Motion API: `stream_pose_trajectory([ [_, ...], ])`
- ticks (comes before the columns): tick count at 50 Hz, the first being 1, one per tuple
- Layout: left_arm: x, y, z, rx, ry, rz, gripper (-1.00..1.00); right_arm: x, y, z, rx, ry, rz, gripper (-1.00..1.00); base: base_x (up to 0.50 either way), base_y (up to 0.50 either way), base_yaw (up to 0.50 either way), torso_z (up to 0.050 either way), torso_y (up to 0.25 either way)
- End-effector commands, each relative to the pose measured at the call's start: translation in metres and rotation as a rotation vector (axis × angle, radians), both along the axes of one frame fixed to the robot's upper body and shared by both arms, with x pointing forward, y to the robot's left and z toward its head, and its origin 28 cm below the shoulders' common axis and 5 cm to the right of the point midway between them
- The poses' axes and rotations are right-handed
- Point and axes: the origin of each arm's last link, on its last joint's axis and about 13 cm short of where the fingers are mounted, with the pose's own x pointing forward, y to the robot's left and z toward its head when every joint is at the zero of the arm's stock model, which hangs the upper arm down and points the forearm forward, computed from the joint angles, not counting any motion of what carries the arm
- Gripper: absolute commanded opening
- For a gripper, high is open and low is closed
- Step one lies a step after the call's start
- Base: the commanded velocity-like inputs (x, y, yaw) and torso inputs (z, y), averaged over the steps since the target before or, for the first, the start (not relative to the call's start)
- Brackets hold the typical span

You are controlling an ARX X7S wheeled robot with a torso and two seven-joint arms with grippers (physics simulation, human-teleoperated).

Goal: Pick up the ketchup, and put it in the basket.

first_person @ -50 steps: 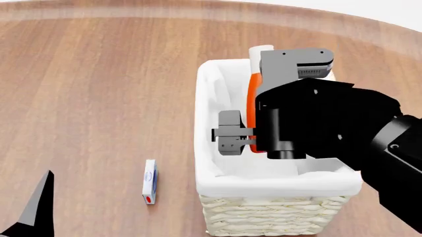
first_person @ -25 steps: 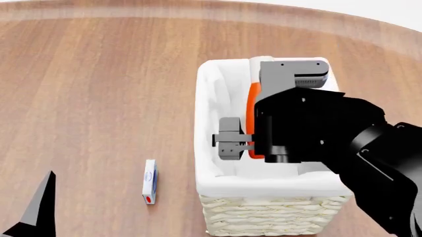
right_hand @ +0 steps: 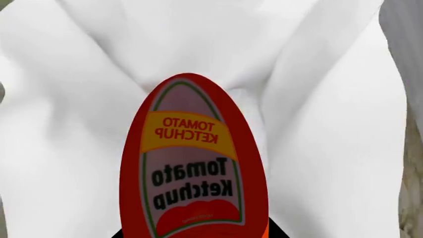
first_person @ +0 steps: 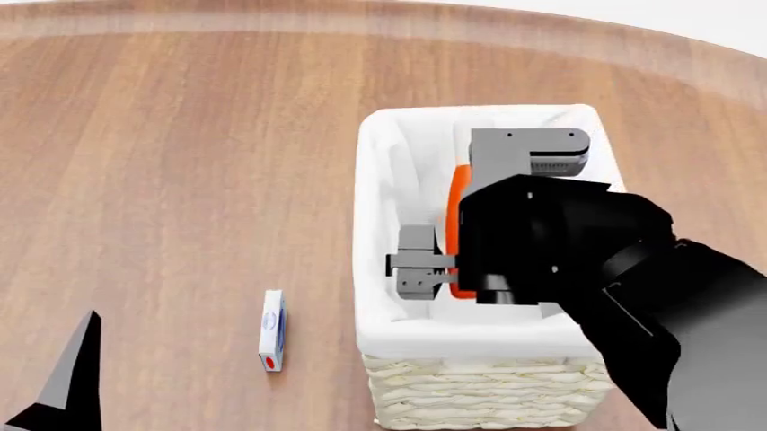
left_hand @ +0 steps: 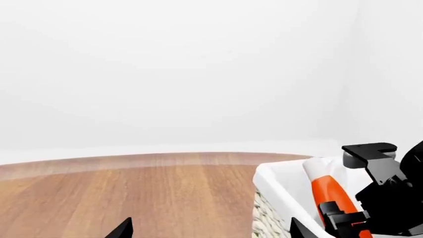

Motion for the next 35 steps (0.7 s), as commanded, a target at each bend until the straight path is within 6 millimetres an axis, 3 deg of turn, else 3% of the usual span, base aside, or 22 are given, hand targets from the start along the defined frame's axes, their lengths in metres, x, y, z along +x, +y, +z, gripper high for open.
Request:
stream_pose_trajectory([
  [1, 0.0004, 0.0004, -0.0005, -0.001, -0.001, 0.002, 1.0, 0.0046, -0.0004, -0.004, -0.015, -0.008, 0.01, -1.0, 0.0, 0.0, 0.0, 0.0, 0.0],
  [28, 0.0005, -0.0002, -0.0008, -0.002, 0.004, -0.003, 1.0, 0.0087, -0.0005, -0.007, -0.014, -0.016, -0.001, -1.0, 0.0, 0.0, 0.0, 0.0, 0.0],
  [29, 0.0003, -0.0004, -0.0002, -0.001, 0.003, -0.003, 1.0, 0.0088, -0.0005, -0.0071, -0.013, -0.015, 0.0, 1.0, 0.0, 0.0, 0.0, 0.0, 0.0],
  [35, 0.0005, -0.0005, -0.0006, -0.002, 0.005, -0.004, 1.0, 0.0085, -0.0008, -0.0052, -0.013, -0.017, -0.001, 1.0, 0.0, 0.0, 0.0, 0.002, 0.0],
])
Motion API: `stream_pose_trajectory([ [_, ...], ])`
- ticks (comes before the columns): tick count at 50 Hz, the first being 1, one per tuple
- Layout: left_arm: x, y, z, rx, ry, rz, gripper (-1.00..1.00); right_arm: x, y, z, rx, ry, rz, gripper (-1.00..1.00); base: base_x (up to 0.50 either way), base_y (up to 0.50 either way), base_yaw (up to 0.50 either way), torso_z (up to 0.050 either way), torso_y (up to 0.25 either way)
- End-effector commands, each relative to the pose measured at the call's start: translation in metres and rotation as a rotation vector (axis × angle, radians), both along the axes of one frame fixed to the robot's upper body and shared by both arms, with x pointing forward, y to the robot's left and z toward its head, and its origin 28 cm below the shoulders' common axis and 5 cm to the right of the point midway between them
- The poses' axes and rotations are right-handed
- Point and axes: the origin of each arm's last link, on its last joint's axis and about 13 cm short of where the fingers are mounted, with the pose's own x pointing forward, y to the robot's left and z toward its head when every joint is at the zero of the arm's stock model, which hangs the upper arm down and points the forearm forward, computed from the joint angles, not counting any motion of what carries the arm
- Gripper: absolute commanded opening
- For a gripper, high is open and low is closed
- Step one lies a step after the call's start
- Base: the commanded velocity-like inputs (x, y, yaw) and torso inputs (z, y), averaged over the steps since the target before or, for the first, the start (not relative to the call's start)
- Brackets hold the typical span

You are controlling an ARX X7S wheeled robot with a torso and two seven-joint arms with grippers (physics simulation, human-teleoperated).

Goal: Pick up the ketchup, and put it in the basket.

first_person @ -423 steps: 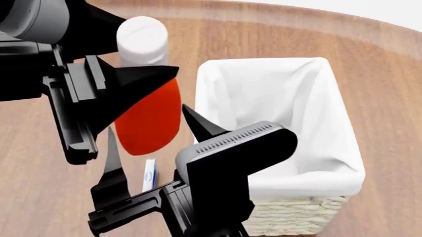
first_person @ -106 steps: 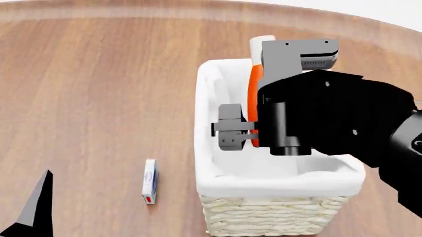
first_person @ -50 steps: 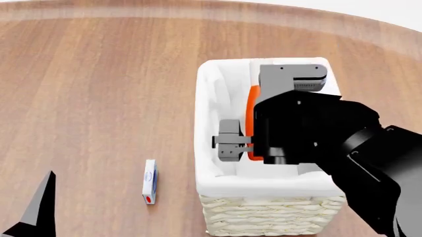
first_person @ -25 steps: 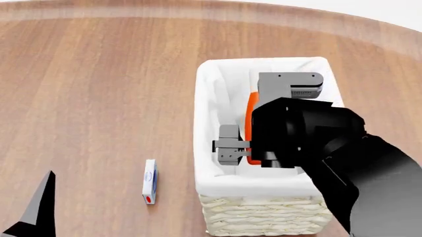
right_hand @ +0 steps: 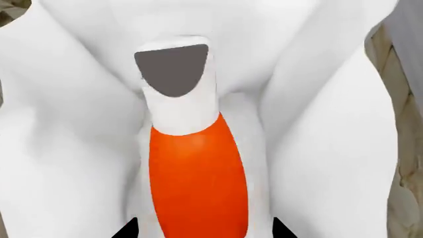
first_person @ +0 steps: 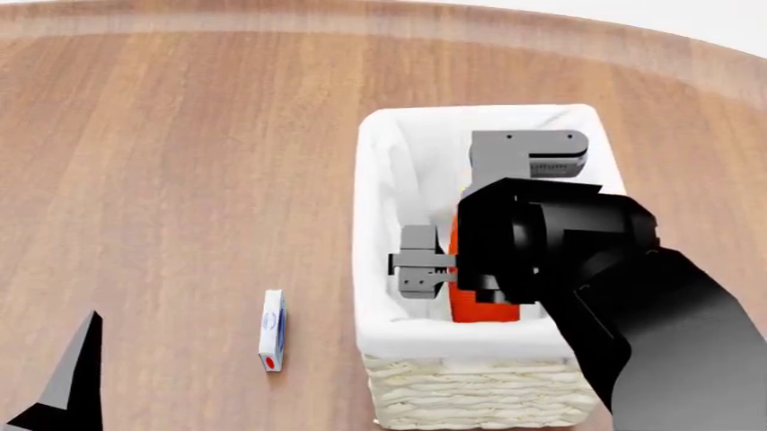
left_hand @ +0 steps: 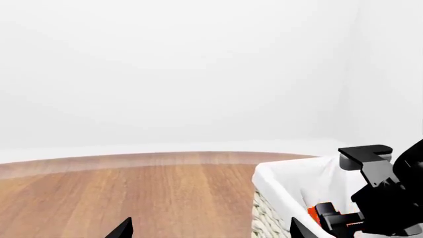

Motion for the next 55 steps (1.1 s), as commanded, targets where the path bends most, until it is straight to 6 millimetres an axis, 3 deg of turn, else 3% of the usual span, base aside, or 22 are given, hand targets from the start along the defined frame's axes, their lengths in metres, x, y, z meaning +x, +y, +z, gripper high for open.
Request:
stream_pose_trajectory([
  [1, 0.0, 0.0, 0.0, 0.0, 0.001, -0.002, 1.0, 0.001, -0.001, 0.002, -0.008, -0.013, 0.006, 1.0, 0.0, 0.0, 0.0, 0.0, 0.0],
  [12, 0.0, 0.0, 0.001, -0.001, 0.0, -0.002, 1.0, 0.001, -0.001, 0.002, -0.006, -0.011, 0.002, 1.0, 0.0, 0.0, 0.0, 0.0, 0.0],
  [24, 0.0, -0.002, 0.001, -0.006, -0.003, -0.014, 1.0, -0.006, -0.005, 0.014, 0.009, -0.036, -0.002, 1.0, 0.0, 0.0, 0.0, 0.0, 0.0],
  [39, -0.004, -0.004, 0.005, -0.008, -0.014, -0.025, 1.0, -0.028, -0.007, 0.047, 0.005, -0.097, 0.015, 1.0, 0.0, 0.0, 0.0, 0.0, 0.0],
  [43, -0.004, -0.003, -0.004, -0.007, -0.015, -0.024, 1.0, -0.035, -0.007, 0.055, 0.009, -0.119, 0.022, 1.0, 0.0, 0.0, 0.0, 0.0, 0.0],
  [55, -0.006, -0.004, -0.002, -0.01, -0.019, -0.031, 1.0, -0.068, -0.005, 0.078, -0.019, -0.254, 0.063, 1.0, 0.0, 0.0, 0.0, 0.0, 0.0],
])
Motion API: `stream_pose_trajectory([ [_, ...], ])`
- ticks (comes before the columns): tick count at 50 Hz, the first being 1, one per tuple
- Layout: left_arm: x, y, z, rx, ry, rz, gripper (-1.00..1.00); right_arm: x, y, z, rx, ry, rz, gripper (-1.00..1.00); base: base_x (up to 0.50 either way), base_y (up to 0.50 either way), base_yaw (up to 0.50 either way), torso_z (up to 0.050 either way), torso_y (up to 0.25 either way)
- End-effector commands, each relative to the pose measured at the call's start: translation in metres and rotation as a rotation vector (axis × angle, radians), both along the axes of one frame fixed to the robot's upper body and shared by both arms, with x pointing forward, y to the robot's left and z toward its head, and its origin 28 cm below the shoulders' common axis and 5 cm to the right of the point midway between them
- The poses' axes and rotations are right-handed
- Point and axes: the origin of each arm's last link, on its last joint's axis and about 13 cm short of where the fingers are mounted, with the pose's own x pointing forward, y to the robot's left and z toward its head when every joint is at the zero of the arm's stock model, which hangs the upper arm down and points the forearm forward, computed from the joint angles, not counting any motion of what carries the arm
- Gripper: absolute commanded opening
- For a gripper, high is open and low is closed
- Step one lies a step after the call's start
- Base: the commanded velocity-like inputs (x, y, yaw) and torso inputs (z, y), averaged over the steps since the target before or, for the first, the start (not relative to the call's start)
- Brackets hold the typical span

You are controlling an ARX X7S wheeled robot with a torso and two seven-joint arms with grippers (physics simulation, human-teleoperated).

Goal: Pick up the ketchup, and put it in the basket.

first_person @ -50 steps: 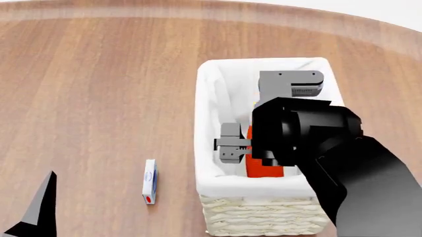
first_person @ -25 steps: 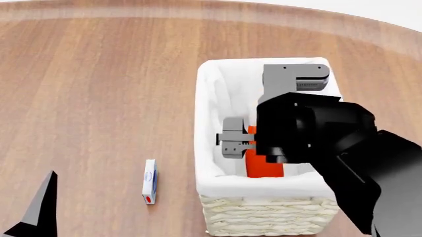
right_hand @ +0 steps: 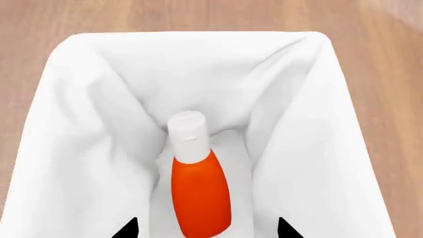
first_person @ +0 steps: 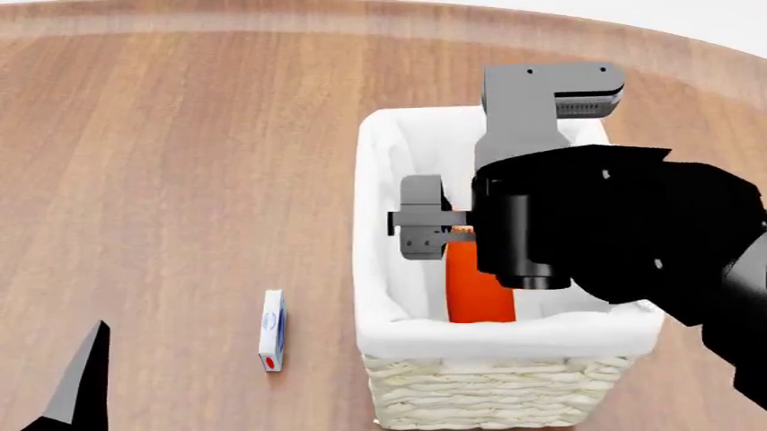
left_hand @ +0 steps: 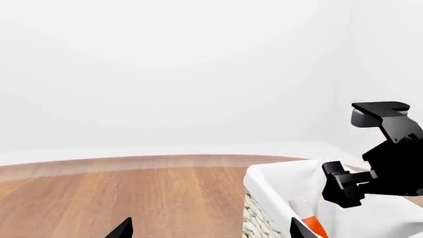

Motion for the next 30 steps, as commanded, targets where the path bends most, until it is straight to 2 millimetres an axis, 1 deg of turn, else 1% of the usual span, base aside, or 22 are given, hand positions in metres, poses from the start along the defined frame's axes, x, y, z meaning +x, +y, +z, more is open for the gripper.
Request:
stream_pose_trajectory([
  [1, -0.002, -0.001, 0.0, -0.001, -0.005, -0.004, 1.0, -0.029, 0.001, 0.02, -0.016, -0.107, 0.025, 1.0, 0.0, 0.0, 0.0, 0.0, 0.0],
  [4, -0.002, -0.002, -0.001, 0.001, -0.003, -0.006, 1.0, -0.036, 0.002, 0.022, -0.038, -0.151, 0.02, 1.0, 0.0, 0.0, 0.0, 0.0, 0.0],
  [6, -0.002, -0.002, -0.001, 0.002, -0.004, -0.007, 1.0, -0.04, 0.001, 0.023, -0.022, -0.156, 0.014, 1.0, 0.0, 0.0, 0.0, 0.0, 0.0],
  [8, -0.002, -0.002, -0.001, 0.003, -0.003, -0.007, 1.0, -0.046, 0.0, 0.024, -0.021, -0.227, 0.005, 1.0, 0.0, 0.0, 0.0, 0.0, 0.0],
  [13, -0.002, -0.001, -0.001, 0.001, -0.003, -0.005, 1.0, -0.055, 0.001, 0.021, -0.053, -0.309, 0.024, 1.0, 0.0, 0.0, 0.0, 0.0, 0.0],
  [14, -0.002, -0.001, -0.001, 0.001, -0.003, -0.005, 1.0, -0.059, 0.003, 0.019, -0.088, -0.347, 0.029, 1.0, 0.0, 0.0, 0.0, 0.0, 0.0],
  [17, -0.002, -0.001, 0.0, 0.0, -0.004, -0.003, 1.0, -0.065, 0.004, 0.019, -0.076, -0.401, 0.022, 1.0, 0.0, 0.0, 0.0, 0.0, 0.0],
  [19, -0.002, -0.001, 0.0, 0.001, -0.004, -0.002, 1.0, -0.068, 0.003, 0.018, -0.103, -0.448, 0.011, 1.0, 0.0, 0.0, 0.0, 0.0, 0.0],
  [22, -0.002, -0.001, -0.001, 0.001, -0.003, -0.003, 1.0, -0.076, 0.005, 0.011, -0.131, -0.511, 0.019, 1.0, 0.0, 0.0, 0.0, 0.0, 0.0],
  [25, -0.002, -0.002, -0.001, 0.002, -0.005, -0.007, 1.0, -0.078, 0.005, 0.004, -0.159, -0.552, -0.002, 1.0, 0.0, 0.0, 0.0, 0.0, 0.0],
  [26, -0.002, -0.002, -0.001, 0.003, -0.005, -0.008, 1.0, -0.079, 0.005, -0.002, -0.194, -0.581, 0.005, 1.0, 0.0, 0.0, 0.0, 0.0, 0.0],
  [28, -0.001, -0.001, -0.001, 0.002, -0.003, -0.005, 1.0, -0.081, 0.005, -0.007, -0.21, -0.645, 0.006, 1.0, 0.0, 0.0, 0.0, 0.0, 0.0],
  [30, -0.001, -0.001, -0.001, 0.001, -0.003, -0.004, 1.0, -0.084, 0.005, -0.014, -0.274, -0.723, 0.02, 1.0, 0.0, 0.0, 0.0, 0.0, 0.0],
])
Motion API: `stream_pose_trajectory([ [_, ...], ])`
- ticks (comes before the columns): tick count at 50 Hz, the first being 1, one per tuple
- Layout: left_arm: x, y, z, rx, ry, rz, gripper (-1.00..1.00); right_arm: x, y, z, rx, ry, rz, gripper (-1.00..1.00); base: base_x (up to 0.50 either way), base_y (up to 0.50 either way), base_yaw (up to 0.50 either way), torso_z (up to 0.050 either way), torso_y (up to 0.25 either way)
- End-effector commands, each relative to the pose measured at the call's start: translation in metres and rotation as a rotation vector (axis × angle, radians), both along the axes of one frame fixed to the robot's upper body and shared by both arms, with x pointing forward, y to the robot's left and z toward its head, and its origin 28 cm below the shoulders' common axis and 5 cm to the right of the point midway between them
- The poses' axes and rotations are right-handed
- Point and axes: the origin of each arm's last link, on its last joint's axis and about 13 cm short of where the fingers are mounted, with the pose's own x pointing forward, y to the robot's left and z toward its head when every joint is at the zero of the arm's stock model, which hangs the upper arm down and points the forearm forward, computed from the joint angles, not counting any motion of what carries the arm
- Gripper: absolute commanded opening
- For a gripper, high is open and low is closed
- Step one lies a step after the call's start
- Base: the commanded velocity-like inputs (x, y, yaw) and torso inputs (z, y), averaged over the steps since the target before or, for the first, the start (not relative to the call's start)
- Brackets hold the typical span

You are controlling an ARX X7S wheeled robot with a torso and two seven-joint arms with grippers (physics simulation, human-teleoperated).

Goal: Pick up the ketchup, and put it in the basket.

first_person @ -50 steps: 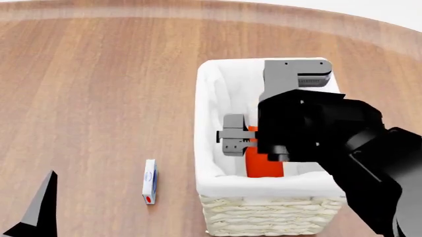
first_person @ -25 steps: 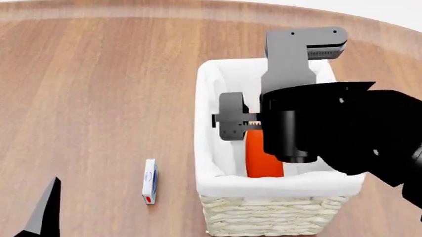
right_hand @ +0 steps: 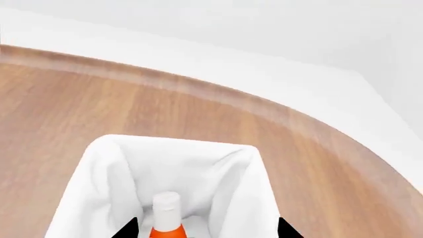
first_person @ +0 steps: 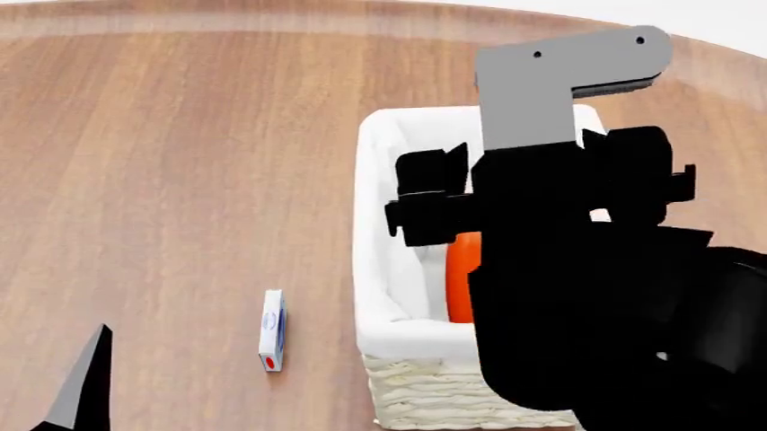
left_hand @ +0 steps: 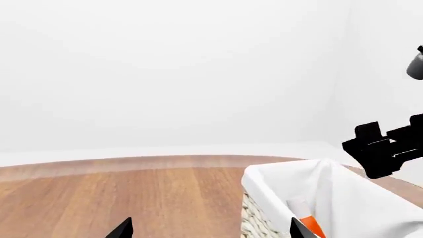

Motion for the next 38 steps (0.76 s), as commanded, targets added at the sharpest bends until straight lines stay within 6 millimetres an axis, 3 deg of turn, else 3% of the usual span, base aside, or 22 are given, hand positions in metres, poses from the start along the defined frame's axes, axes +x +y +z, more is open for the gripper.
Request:
stream_pose_trajectory([
  [1, 0.0, 0.0, 0.0, -0.001, 0.0, 0.001, 1.0, -0.02, 0.001, -0.023, -0.133, -0.284, -0.019, 1.0, 0.0, 0.0, 0.0, 0.0, 0.0],
  [11, 0.001, -0.001, -0.001, 0.006, 0.005, -0.001, 1.0, -0.038, 0.003, -0.058, -0.149, -0.452, 0.069, 1.0, 0.0, 0.0, 0.0, 0.0, 0.0],
  [25, 0.002, -0.003, 0.006, 0.012, 0.007, -0.008, 1.0, -0.061, 0.0, -0.108, -0.113, -0.505, 0.039, 1.0, 0.0, 0.0, 0.0, 0.0, 0.0],
  [38, 0.001, -0.003, 0.006, 0.012, 0.007, -0.009, 1.0, -0.085, 0.005, -0.129, -0.06, -0.551, 0.078, 1.0, 0.0, 0.0, 0.0, 0.0, 0.0],
])
